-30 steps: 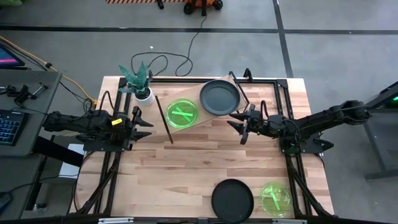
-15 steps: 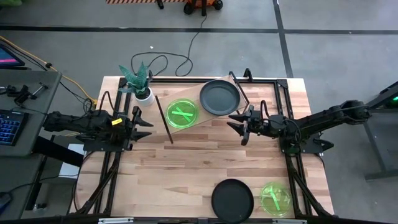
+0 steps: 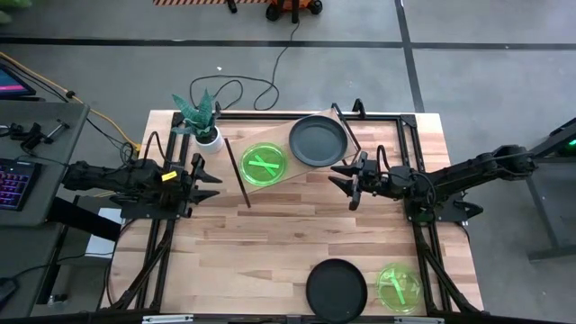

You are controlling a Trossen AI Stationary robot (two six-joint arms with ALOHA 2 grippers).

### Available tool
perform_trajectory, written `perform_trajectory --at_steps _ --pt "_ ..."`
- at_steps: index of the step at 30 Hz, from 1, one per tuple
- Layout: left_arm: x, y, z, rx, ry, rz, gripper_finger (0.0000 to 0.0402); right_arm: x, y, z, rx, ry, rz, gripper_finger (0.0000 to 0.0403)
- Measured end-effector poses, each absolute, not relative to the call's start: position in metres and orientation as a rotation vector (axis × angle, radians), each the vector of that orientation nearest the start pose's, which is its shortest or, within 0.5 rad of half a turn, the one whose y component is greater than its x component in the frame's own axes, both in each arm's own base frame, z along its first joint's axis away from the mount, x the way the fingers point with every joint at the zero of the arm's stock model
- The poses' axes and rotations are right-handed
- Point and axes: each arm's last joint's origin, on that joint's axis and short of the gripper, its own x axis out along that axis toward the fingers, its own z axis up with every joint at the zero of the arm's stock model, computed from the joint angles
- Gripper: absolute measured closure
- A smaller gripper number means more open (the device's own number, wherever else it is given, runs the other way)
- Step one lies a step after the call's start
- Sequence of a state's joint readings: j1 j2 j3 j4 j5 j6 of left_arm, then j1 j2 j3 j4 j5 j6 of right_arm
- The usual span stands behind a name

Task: Place and stack plates onto a shelf
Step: Stack the black plate on top of the black plate on the shelf

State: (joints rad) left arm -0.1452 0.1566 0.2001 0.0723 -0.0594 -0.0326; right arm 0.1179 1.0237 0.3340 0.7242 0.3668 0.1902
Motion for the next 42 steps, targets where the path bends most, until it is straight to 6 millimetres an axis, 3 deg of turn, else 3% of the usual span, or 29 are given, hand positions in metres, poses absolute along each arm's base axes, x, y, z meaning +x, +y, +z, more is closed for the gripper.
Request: perform_trajectory --at_steps 14,21,27,33,42 --pt "0.097 -0.012 0.226 -0.045 -0.114 -0.077 0.0259 0.204 0.014 0.223 0.218 -0.062 -0.242 0.0253" --pt "0.097 -0.012 0.226 -0.045 -0.113 -0.075 0.0259 0.210 0.020 0.238 0.315 -0.094 -0.099 0.0253" --pt "0.097 -0.012 0.226 -0.045 -0.112 -0.071 0.0259 0.222 0.041 0.243 0.422 0.312 -0.103 0.0253" --pt "0.097 -0.012 0.226 -0.045 -0.108 -0.060 0.0259 0.217 0.077 0.233 0.625 0.681 -0.110 0.0253" --pt "0.097 -0.012 0.223 -0.087 -0.078 -0.058 0.0259 0.204 0.124 0.186 0.831 0.952 -0.236 0.0253"
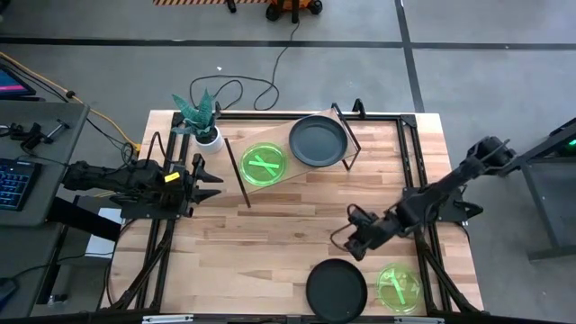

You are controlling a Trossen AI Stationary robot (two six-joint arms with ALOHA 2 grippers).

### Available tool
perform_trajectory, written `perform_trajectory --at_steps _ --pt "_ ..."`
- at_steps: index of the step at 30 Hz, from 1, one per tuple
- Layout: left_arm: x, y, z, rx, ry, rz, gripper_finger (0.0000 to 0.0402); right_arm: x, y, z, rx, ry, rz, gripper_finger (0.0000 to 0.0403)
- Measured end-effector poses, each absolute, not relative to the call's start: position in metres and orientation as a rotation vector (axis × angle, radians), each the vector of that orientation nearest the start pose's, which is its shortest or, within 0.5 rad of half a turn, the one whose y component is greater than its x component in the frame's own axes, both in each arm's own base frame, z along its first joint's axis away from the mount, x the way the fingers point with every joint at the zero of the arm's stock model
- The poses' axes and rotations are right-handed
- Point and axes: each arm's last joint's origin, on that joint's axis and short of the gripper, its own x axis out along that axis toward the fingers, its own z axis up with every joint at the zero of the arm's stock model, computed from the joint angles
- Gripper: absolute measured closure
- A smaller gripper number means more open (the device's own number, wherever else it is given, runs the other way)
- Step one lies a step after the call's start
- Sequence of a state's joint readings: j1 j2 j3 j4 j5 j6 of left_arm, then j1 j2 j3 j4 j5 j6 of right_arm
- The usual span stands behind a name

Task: Place and stack plates onto a shelf
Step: Stack the black plate on top of the black plate on the shelf

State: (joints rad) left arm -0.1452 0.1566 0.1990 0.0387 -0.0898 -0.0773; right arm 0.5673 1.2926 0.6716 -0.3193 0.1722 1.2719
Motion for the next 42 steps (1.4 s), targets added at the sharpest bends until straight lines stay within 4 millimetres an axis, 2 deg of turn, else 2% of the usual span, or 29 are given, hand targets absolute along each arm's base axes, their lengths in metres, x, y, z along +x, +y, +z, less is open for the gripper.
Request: perform_trajectory --at_steps 5,11,16,24,33,42 --pt "0.097 -0.012 0.222 -0.086 -0.072 -0.058 0.0259 0.204 0.138 0.167 0.851 1.025 -0.289 0.0253" --pt "0.097 -0.012 0.221 -0.084 -0.063 -0.058 0.0259 0.208 0.145 0.144 0.853 1.090 -0.345 0.0253" --pt "0.097 -0.012 0.221 -0.084 -0.064 -0.058 0.0259 0.217 0.154 0.135 0.899 1.135 -0.234 0.0253" --pt "0.097 -0.012 0.222 -0.083 -0.066 -0.056 0.0259 0.220 0.157 0.137 0.884 1.124 -0.163 0.0253" --pt "0.097 -0.011 0.222 -0.051 -0.068 -0.052 0.0259 0.223 0.158 0.154 0.902 1.017 -0.082 0.0253" --pt "0.097 -0.011 0.222 -0.056 -0.067 -0.052 0.0259 0.222 0.157 0.152 0.922 1.040 -0.117 0.0253"
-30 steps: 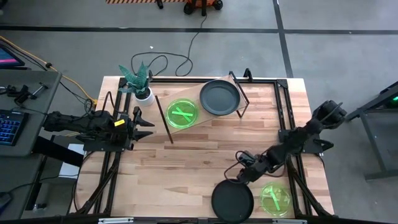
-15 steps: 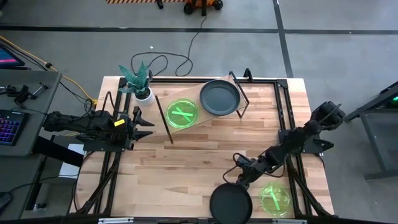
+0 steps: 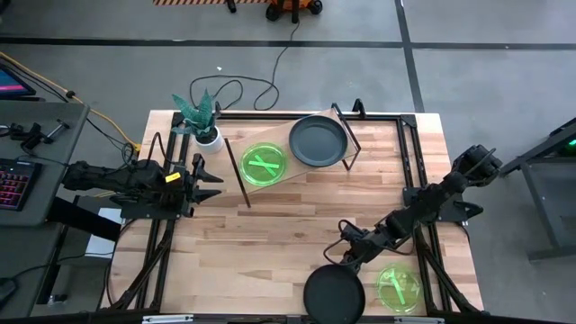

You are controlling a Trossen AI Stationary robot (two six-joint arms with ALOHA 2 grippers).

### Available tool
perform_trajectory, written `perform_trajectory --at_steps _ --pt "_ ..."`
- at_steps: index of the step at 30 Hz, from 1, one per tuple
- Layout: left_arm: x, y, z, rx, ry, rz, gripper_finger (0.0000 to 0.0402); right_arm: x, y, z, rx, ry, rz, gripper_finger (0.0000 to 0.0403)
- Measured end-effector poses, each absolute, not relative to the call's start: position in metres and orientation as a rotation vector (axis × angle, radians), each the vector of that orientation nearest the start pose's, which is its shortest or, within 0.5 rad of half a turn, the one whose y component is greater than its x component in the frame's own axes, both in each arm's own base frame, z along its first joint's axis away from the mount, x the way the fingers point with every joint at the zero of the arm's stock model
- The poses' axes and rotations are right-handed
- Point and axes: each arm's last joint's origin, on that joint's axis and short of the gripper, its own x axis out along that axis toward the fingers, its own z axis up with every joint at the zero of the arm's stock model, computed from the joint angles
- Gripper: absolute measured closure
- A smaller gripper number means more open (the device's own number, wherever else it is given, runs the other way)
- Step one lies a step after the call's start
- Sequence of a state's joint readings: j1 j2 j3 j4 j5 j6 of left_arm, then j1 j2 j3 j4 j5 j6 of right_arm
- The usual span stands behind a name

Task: Place and stack plates onto a shelf
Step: Stack the black plate on top of the black plate on the shelf

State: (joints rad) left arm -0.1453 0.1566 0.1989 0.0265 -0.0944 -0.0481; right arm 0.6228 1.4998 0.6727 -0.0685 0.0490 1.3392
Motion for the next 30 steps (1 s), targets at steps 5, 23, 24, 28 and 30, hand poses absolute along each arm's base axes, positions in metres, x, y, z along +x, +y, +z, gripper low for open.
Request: perform_trajectory --at_steps 5,23,24,28,30 --pt "0.097 -0.011 0.222 -0.057 -0.067 -0.051 0.0259 0.220 0.160 0.151 0.924 1.053 -0.108 0.0253" --pt "0.097 -0.011 0.222 -0.058 -0.067 -0.047 0.0259 0.217 0.176 0.122 0.903 1.145 -0.141 0.0258" --pt "0.097 -0.011 0.222 -0.058 -0.067 -0.047 0.0259 0.218 0.176 0.121 0.891 1.149 -0.135 0.0264" --pt "0.097 -0.011 0.222 -0.057 -0.067 -0.046 0.0259 0.217 0.176 0.120 0.851 1.155 -0.110 0.0328" --pt "0.097 -0.011 0.222 -0.057 -0.067 -0.046 0.0259 0.218 0.174 0.120 0.835 1.161 -0.096 0.0378"
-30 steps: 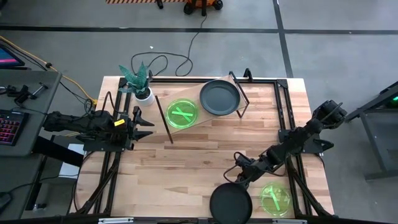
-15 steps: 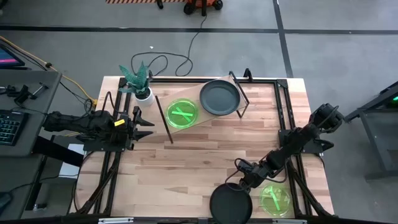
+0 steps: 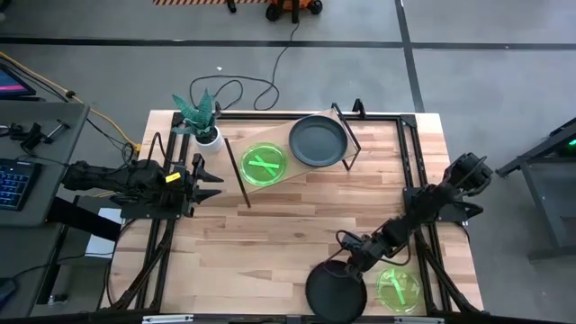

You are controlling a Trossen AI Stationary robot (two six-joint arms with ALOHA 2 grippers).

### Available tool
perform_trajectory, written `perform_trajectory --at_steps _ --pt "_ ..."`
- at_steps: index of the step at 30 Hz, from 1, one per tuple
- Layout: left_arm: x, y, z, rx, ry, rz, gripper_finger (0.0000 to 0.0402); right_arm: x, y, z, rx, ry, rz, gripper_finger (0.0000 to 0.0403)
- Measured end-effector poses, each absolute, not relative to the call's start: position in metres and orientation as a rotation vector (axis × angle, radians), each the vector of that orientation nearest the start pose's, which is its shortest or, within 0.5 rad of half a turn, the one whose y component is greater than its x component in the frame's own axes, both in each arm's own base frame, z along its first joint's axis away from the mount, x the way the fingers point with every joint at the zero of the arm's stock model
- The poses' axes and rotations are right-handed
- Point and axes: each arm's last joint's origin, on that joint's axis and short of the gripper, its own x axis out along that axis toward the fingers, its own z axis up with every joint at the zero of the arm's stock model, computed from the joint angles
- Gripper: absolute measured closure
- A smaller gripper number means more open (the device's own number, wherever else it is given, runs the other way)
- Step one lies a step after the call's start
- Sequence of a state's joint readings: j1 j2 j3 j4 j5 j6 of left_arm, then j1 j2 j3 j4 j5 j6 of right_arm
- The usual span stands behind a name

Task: Place and stack plates onto a shelf
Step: Stack the black plate on top of the black plate on the shelf

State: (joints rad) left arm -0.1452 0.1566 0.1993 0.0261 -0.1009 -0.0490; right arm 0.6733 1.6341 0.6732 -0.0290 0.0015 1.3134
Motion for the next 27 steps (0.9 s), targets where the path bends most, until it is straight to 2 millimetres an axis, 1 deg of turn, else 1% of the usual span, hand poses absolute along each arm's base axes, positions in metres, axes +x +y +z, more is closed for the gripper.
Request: perform_trajectory --at_steps 1,4,7,9,13,17,19,21,24,27 --pt "0.097 -0.011 0.222 -0.057 -0.067 -0.046 0.0259 0.220 0.173 0.120 0.833 1.160 -0.080 0.0390" --pt "0.097 -0.011 0.222 -0.057 -0.067 -0.046 0.0259 0.228 0.168 0.121 0.830 1.149 -0.028 0.0387" --pt "0.097 -0.011 0.222 -0.057 -0.068 -0.046 0.0259 0.241 0.158 0.125 0.829 1.099 0.060 0.0399" --pt "0.097 -0.011 0.222 -0.057 -0.068 -0.046 0.0259 0.251 0.149 0.129 0.842 1.055 0.111 0.0398" --pt "0.097 -0.011 0.222 -0.057 -0.068 -0.046 0.0259 0.267 0.130 0.141 0.849 0.968 0.229 0.0401" --pt "0.097 -0.011 0.221 -0.057 -0.065 -0.046 0.0259 0.275 0.108 0.160 0.865 0.885 0.284 0.0402" --pt "0.097 -0.011 0.221 -0.057 -0.064 -0.047 0.0259 0.277 0.097 0.175 0.861 0.819 0.302 0.0402" --pt "0.097 -0.011 0.221 -0.057 -0.063 -0.046 0.0259 0.279 0.084 0.193 0.831 0.743 0.317 0.0402" --pt "0.097 -0.011 0.221 -0.057 -0.063 -0.047 0.0259 0.282 0.063 0.232 0.734 0.626 0.310 0.0403" --pt "0.097 -0.011 0.222 -0.057 -0.067 -0.047 0.0259 0.278 0.037 0.277 0.576 0.542 0.200 0.0403"
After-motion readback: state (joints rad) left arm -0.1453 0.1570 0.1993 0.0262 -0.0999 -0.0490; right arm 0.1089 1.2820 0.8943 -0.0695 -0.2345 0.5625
